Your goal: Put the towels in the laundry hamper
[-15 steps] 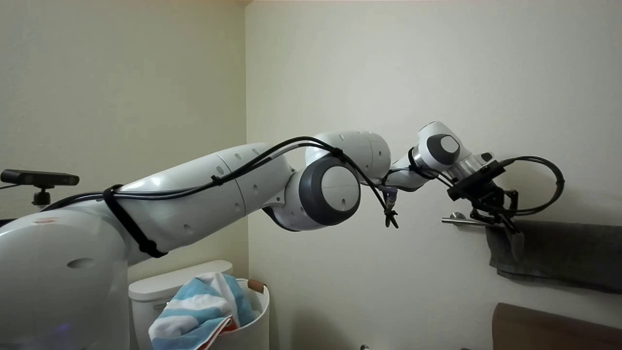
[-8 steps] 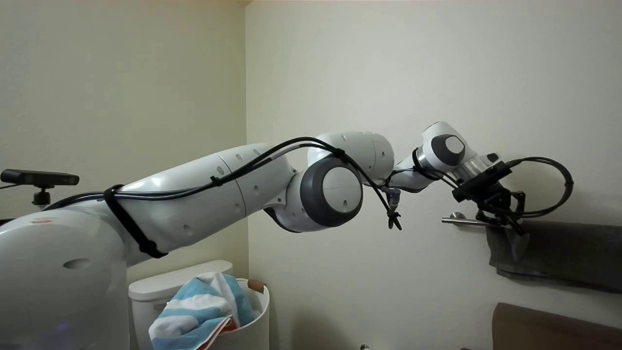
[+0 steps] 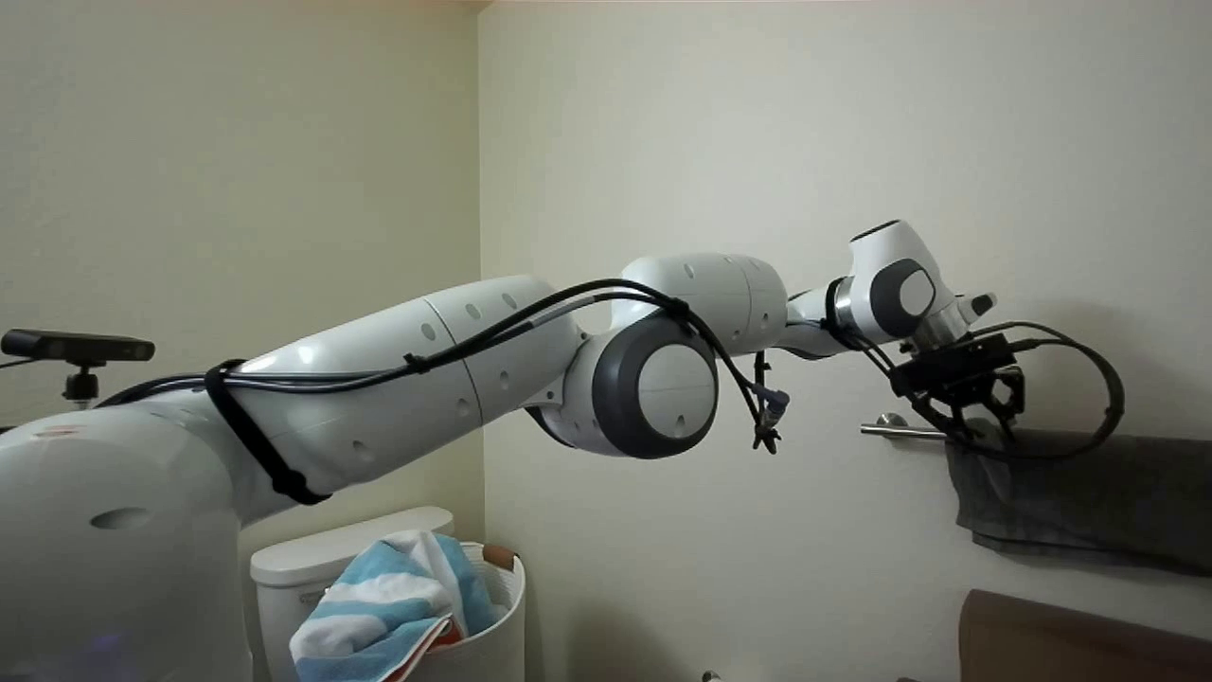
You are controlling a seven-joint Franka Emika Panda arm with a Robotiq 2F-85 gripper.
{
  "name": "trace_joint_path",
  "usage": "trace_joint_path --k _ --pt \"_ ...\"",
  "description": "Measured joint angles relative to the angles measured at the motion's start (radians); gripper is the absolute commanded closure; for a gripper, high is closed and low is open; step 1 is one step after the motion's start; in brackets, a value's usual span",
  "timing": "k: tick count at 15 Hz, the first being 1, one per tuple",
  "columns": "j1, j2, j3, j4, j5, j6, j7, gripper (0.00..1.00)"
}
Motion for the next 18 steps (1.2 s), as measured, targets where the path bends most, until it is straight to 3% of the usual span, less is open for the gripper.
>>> trace_joint_path --k 3,6,7,9,13,18 --pt "-0.032 0.008 0.051 0.000 0.057 0.054 -0.041 0.06" --pt "-0.061 0.019 0.091 0.000 0.100 0.059 -0.086 0.00" --pt "-0.068 0.022 0.098 -0.001 0.105 0.047 -0.100 0.30" --pt "-0.079 0.028 0.109 -0.002 0.113 -0.007 -0.139 0.26" --pt "-0.106 0.039 0.126 -0.001 0.127 -0.088 -0.223 0.53" --pt "-0.135 0.049 0.153 0.000 0.167 -0.016 -0.266 0.87"
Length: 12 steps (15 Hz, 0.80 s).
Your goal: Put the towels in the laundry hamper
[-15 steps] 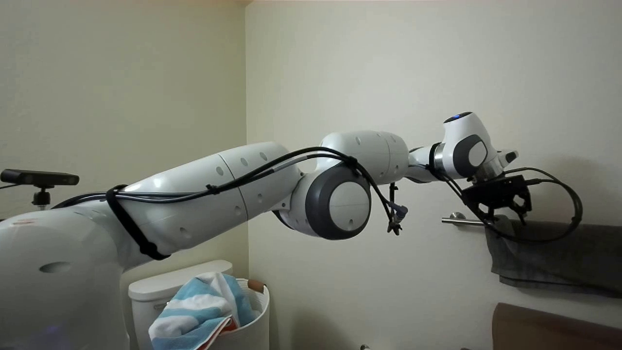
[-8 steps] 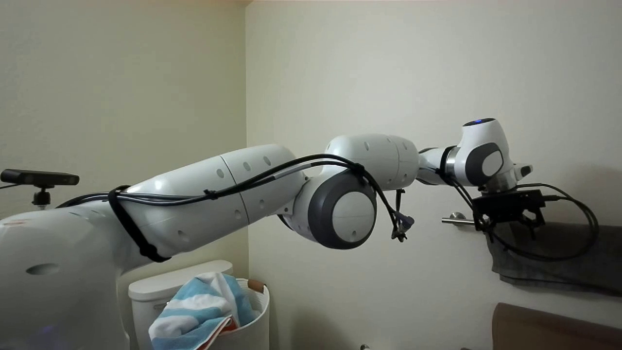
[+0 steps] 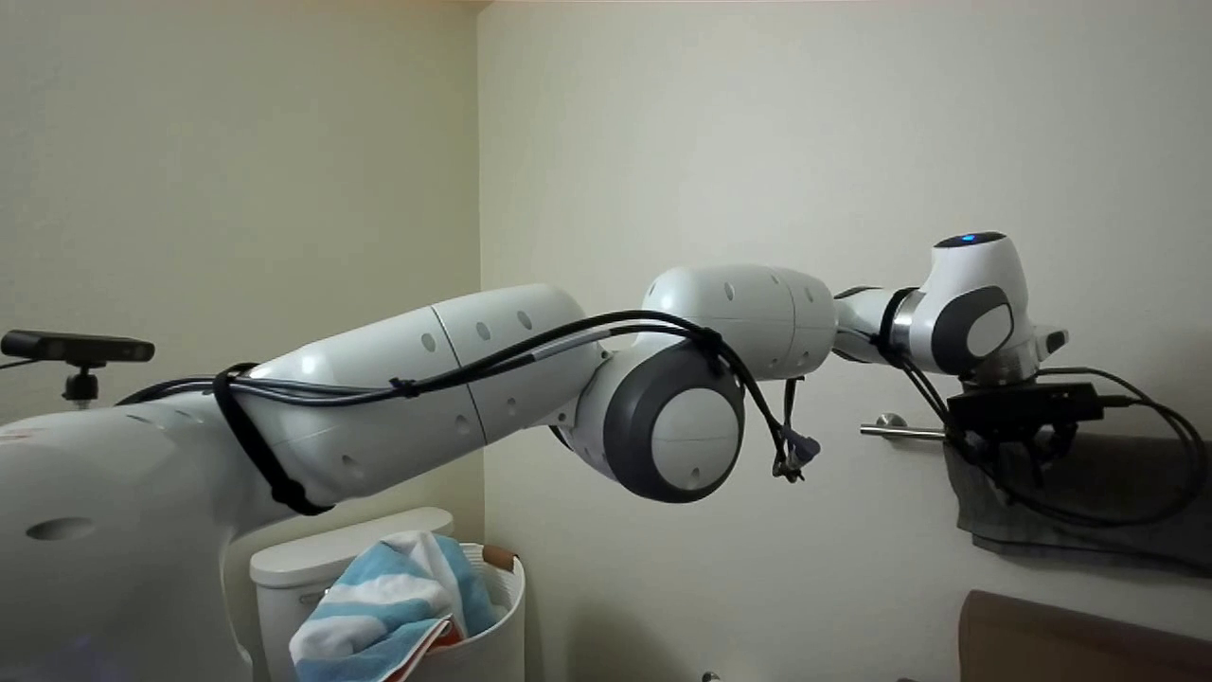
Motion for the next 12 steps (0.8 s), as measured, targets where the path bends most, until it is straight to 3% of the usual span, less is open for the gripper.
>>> trace_joint_path --k 2,6,10,11,12 --pt "-0.002 0.011 0.012 0.000 0.015 0.104 0.000 0.96" --pt "-0.004 0.046 0.070 0.000 0.079 0.307 0.000 1.00" --pt "-0.024 0.075 0.165 0.000 0.159 0.323 -0.021 0.93" --pt "-0.030 0.080 0.184 0.000 0.173 0.321 -0.033 0.95" --pt "-0.035 0.084 0.199 0.000 0.184 0.317 -0.043 0.68"
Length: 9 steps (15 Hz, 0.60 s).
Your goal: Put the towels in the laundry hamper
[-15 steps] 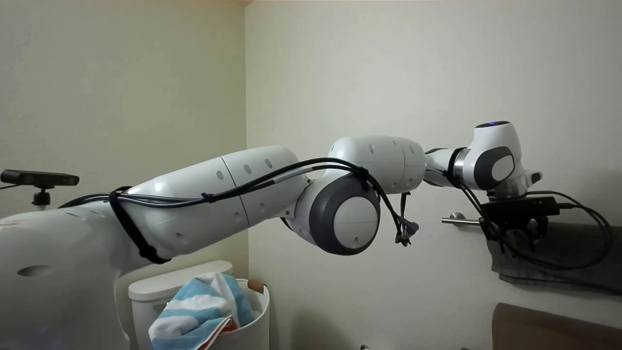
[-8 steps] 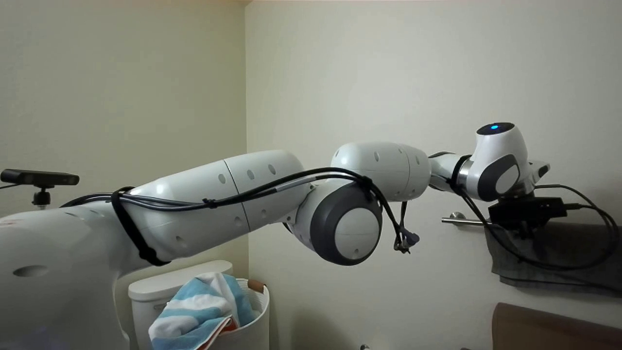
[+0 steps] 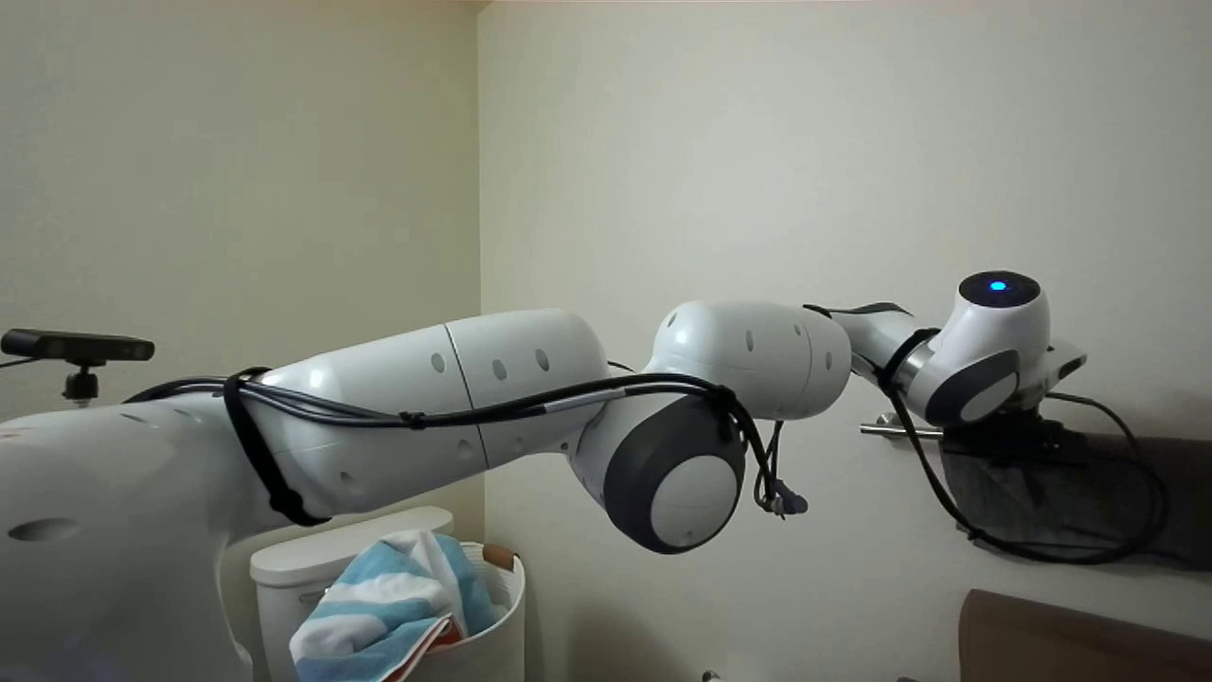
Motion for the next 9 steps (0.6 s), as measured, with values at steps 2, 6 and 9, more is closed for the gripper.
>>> trace_joint_path --k 2,6,9 --pt "-0.003 0.002 -0.005 0.001 0.001 -0.028 0.000 0.64" --pt "0.008 -0.006 -0.076 0.005 -0.031 -0.098 0.020 0.40" --pt "0.028 -0.011 -0.127 0.012 -0.069 -0.121 0.037 0.21"
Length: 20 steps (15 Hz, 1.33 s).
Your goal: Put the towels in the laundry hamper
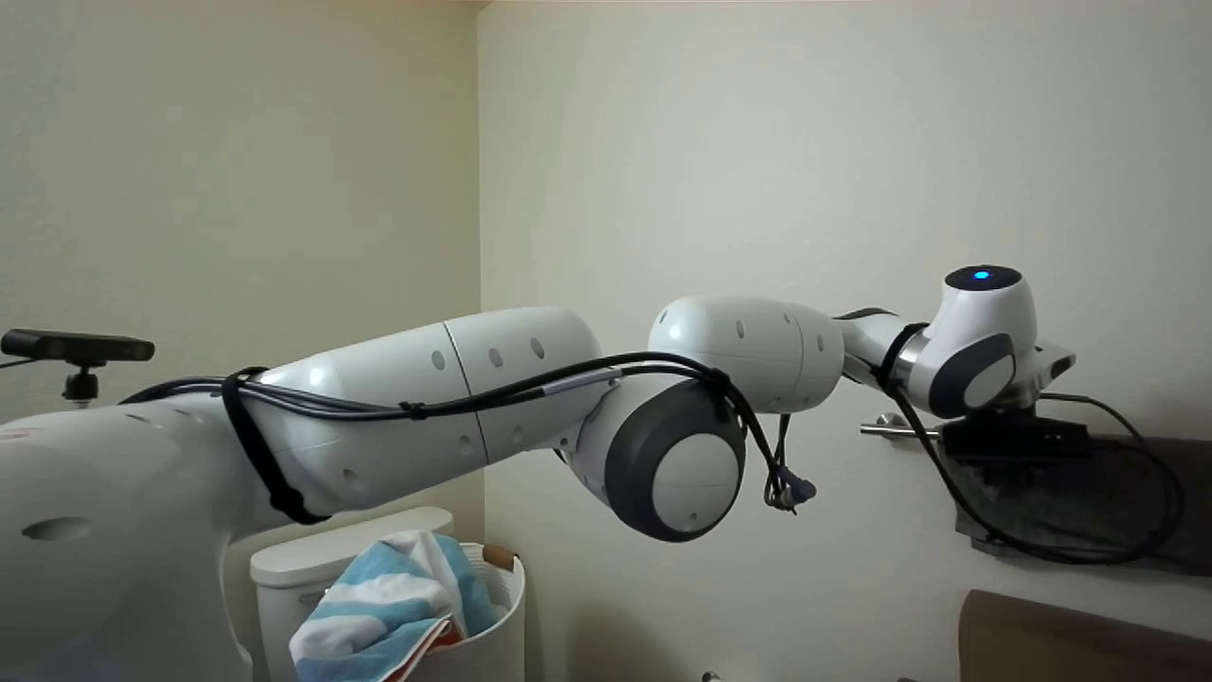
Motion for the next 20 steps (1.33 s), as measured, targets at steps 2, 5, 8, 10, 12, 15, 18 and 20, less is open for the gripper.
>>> trace_joint_path --k 2,5,8,10,12,15,18,20 --pt "0.013 0.000 -0.017 0.003 -0.012 0.000 0.003 0.08" --pt "0.024 0.000 -0.013 0.005 -0.011 0.006 0.003 0.00" --pt "0.027 0.000 0.006 0.004 -0.007 0.016 0.001 0.00" --pt "0.027 0.000 0.028 0.004 0.000 0.027 -0.005 0.26" --pt "0.027 0.002 0.057 0.004 0.016 0.058 -0.037 0.31" --pt "0.021 0.014 0.101 0.003 0.047 0.108 -0.101 0.50" --pt "0.012 0.027 0.133 0.003 0.066 0.137 -0.154 0.69" --pt "0.008 0.030 0.149 0.003 0.075 0.140 -0.180 0.82"
